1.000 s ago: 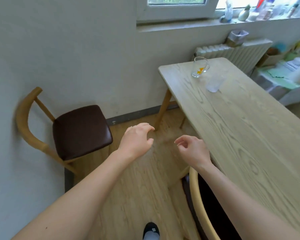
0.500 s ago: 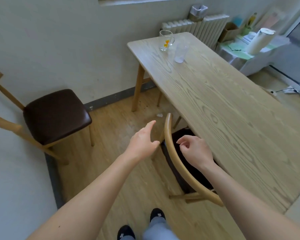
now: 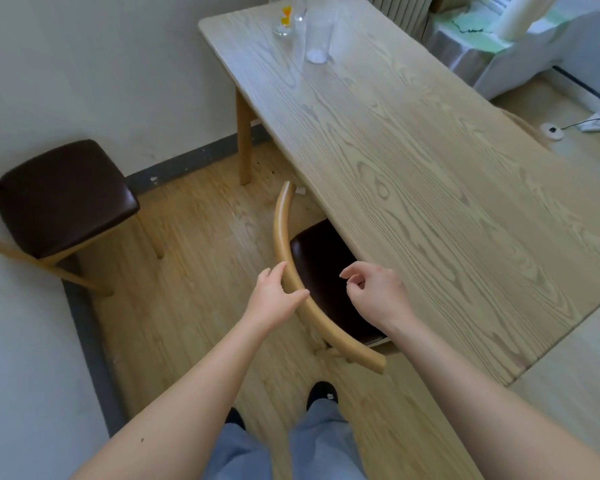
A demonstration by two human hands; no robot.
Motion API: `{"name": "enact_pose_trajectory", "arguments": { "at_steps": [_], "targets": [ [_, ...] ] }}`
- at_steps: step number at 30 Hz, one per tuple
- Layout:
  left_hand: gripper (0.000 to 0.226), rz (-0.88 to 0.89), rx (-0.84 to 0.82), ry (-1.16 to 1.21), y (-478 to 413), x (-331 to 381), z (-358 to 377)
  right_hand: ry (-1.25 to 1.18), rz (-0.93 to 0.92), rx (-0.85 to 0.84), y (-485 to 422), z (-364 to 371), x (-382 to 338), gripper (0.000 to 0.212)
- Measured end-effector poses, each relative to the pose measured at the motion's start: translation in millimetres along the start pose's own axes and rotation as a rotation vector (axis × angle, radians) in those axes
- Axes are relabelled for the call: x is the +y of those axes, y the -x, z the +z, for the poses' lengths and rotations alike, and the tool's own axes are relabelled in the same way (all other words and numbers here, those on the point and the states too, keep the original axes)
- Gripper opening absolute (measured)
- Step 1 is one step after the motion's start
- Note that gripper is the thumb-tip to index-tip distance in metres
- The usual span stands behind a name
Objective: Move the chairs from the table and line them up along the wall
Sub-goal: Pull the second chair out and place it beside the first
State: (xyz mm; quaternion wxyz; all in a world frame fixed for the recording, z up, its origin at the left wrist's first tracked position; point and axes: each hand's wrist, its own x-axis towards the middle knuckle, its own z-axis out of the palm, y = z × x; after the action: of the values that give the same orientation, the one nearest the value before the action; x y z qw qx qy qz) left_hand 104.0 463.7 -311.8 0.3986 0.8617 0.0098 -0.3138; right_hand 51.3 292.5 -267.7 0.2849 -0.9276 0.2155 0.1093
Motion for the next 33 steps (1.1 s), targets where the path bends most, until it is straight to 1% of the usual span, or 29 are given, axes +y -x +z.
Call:
{"name": "enact_pose_trajectory", "arguments": {
  "at_steps": [2, 5, 8, 10, 14, 19, 23, 27, 31, 33],
  "targets": [
    [0.085, -0.116, 0.020, 0.092, -6, 0, 20, -0.012, -0.005, -0.041, -7, 0, 17, 0.027],
    [0.093, -0.246, 0.039, 0.176, -20, 1, 44, -0.028, -0.008, -0.094, -19, 1, 38, 0.028],
    [0.098, -0.318, 0.054, 0.309, -21, -4, 52, -0.082, -0.011, -0.134, -20, 5, 40, 0.028],
    [0.100, -0.391, 0.075, 0.377, -28, -3, 69, -0.103, -0.011, -0.193, -30, 5, 52, 0.029],
    [0.102, -0.475, 0.091, 0.413, -38, -9, 85, -0.098, -0.045, -0.261, -42, 11, 60, 0.029],
    [0.089, -0.531, 0.138, 0.569, -58, -12, 87, -0.081, -0.075, -0.318, -59, 14, 62, 0.031],
    [0.077, -0.610, 0.174, 0.666, -75, -11, 85, -0.067, -0.123, -0.333, -72, 15, 57, 0.031],
    [0.063, -0.698, 0.125, 0.680, -80, -13, 81, -0.041, -0.158, -0.352, -78, 21, 51, 0.030],
    [0.051, -0.718, 0.044, 0.719, -77, -16, 77, -0.017, -0.172, -0.392, -79, 24, 50, 0.029],
    [0.049, -0.729, 0.038, 0.767, -80, -16, 76, -0.007, -0.179, -0.406, -81, 25, 50, 0.029]
  ]
}}
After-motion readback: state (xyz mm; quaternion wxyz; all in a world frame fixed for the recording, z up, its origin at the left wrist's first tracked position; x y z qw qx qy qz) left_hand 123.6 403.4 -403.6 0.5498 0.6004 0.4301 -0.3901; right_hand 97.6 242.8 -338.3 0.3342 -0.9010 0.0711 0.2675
